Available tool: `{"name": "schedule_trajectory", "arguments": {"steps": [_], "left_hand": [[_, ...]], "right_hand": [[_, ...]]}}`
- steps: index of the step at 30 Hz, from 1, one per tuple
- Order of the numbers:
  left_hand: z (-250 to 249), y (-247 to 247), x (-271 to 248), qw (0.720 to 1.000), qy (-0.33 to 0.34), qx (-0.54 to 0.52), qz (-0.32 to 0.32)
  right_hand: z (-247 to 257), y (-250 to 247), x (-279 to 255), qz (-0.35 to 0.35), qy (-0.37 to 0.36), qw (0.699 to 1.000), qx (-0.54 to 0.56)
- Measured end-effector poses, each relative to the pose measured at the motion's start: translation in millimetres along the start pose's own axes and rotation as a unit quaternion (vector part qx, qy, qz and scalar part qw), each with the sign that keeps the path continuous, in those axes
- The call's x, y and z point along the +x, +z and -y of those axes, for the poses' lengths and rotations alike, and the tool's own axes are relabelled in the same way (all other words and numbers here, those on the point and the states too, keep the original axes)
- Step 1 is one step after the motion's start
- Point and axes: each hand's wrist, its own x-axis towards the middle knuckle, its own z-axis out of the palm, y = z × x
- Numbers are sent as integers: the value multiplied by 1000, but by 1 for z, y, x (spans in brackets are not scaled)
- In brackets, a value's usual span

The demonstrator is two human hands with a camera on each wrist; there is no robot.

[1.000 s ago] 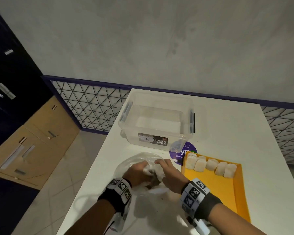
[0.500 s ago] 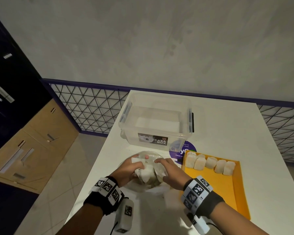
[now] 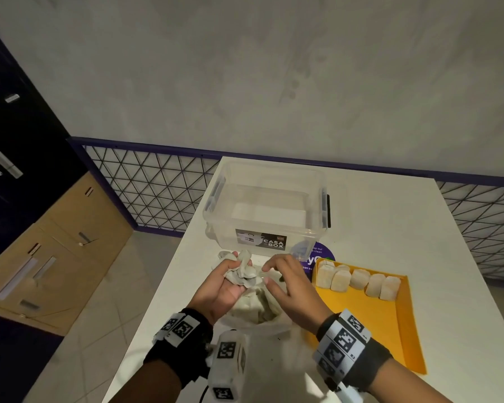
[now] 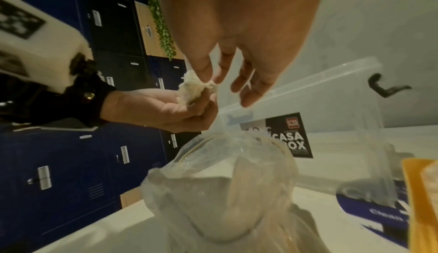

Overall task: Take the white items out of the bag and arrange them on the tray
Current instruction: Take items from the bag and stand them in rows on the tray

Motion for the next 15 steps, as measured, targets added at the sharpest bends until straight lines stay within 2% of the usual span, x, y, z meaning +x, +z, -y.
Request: {"name": "schedule_trajectory", "arguments": {"steps": [4,8,11,15], "left_hand": [[3,2,2,999,-6,-38,-9],[11,4,3,995,-17,-98,-3],[15,10,-1,990,-48,-125,31],[17,12,-1,990,-64,-119,35]], "right_hand": [[16,3,-1,26,-15,998,56],[12,9,4,-53,-8,997,49],[11,10,4,-74,5,996,43],[8,10,4,-99,24,995,15]]}}
